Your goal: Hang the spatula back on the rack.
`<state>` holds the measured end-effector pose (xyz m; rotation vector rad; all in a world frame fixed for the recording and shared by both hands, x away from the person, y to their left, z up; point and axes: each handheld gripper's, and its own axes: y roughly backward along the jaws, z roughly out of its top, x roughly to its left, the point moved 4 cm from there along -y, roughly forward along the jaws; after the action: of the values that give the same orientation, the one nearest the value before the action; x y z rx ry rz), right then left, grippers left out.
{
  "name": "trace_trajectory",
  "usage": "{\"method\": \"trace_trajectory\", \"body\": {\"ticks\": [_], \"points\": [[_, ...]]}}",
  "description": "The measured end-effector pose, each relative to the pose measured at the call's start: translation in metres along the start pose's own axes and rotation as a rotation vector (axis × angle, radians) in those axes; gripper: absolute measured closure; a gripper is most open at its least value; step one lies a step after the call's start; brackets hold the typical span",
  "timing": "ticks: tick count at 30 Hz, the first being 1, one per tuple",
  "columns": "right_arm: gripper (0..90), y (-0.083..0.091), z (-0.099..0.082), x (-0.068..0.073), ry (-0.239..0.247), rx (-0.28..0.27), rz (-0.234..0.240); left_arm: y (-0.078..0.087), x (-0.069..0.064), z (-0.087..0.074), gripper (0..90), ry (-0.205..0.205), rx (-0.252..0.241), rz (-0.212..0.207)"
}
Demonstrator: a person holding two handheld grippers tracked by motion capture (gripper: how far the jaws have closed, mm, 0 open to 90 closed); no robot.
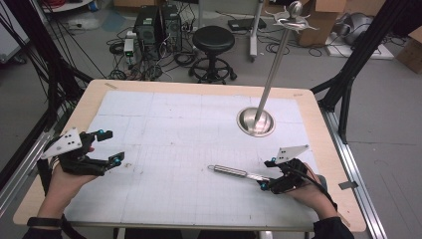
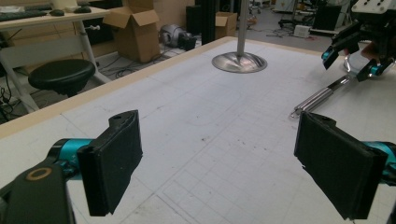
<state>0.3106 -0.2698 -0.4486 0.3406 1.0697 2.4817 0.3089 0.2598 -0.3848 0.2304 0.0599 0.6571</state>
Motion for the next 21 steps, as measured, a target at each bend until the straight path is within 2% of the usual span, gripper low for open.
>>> {"method": "trace_trajectory", "body": {"ticks": [7,10,16,21], "points": [[32.2,-0.0033,-0.0035,-0.0002,0.011,0.062,-0.006,-0.0007,-0.0006,-0.0005,15.6,-0.003,0.003,-0.006],[39.1,-0.0036,-0.0050,-0.0011,0.006,0.087,0.006,-0.0012,-0.0008,-0.0008,15.6,-0.004,0.006,-0.005],[44.2,-0.0077,-0.0062,-0.0012,0.015,0.153,-0.004,-0.0024,-0.0018,-0.0013,15.7,-0.010,0.011,-0.012],[48.4,-0.0098,-0.0058,-0.0011,0.014,0.180,0.004,-0.0021,-0.0016,-0.0017,15.7,-0.008,0.014,-0.009]]}}
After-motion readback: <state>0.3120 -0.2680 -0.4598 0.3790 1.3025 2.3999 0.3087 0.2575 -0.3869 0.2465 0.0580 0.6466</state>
